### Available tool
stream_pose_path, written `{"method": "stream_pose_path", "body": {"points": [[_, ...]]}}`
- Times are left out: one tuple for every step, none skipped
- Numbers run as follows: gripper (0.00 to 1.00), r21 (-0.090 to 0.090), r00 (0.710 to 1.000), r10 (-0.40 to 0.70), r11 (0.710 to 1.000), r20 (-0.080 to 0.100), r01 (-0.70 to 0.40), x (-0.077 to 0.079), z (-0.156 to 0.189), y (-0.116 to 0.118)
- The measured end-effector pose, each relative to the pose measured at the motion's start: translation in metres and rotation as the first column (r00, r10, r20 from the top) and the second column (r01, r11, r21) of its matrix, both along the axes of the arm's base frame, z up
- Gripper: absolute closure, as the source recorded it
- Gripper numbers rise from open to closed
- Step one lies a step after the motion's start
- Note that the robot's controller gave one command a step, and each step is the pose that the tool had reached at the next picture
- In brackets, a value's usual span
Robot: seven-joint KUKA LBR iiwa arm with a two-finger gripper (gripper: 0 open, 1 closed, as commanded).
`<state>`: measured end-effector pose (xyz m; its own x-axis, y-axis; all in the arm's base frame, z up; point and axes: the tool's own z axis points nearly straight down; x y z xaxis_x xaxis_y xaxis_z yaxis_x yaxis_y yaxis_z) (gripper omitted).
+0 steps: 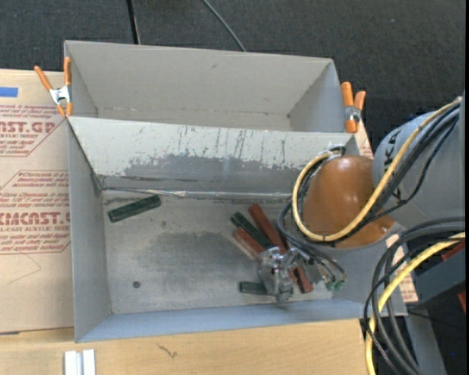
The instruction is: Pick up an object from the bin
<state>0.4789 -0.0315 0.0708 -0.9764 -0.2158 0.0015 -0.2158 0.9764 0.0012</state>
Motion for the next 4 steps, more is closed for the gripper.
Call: {"method": "stream_pose_path", "body": {"points": [[0.0,0.002,1.0,-0.001,1.0,0.018,0.001,0.004,0.001,0.001],[0.0,0.002,1.0,-0.001,1.0,0.018,0.001,0.004,0.001,0.001],[0.0,0.0,0.983,0.183,0.983,0.014,-0.183,0.008,0.001,-0.001],[0.0,0.0,0.87,0.494,0.87,0.004,-0.494,0.033,-0.001,-0.007]]}}
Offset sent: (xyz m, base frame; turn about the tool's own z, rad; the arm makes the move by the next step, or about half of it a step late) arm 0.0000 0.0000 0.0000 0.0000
